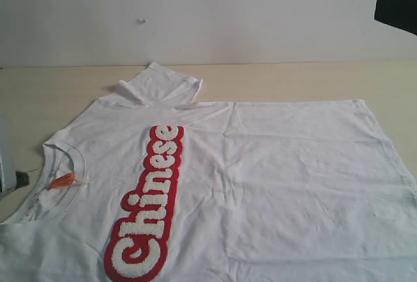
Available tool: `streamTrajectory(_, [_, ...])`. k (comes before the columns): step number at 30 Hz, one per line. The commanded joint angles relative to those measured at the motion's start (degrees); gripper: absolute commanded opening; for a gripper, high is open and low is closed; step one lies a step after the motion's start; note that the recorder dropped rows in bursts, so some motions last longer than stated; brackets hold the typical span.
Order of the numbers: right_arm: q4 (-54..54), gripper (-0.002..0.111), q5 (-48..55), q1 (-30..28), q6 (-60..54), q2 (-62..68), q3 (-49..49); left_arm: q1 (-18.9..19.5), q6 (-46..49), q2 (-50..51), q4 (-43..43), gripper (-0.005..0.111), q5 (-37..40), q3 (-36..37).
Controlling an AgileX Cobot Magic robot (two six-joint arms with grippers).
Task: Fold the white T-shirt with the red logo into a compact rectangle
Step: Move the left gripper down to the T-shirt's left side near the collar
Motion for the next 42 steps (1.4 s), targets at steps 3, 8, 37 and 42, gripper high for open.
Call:
streamTrajectory(3, [0.7,0.000,-0.1,-0.2,-0.5,0.0,-0.4,-0.3,3.7,0.2,-8.3,0.000,25.5,-6.8])
streamTrajectory(8, [0.7,0.000,-0.1,-0.2,-0.5,0.0,-0.4,-0.3,5.9,3.8,-17.5,0.000,33.6,-10.2])
streamTrajectory(37, [10.6,0.000,5.8,-0.2,0.1,0.1,-4.9,-0.3,6.3,20.3,-26.9,0.000,26.9,-14.6])
streamTrajectory(42, [7.2,0.000,8.7,-0.2,6.8,2.4,-10.9,-0.3,6.3,20.3,-27.1,0.000,26.5,-14.6])
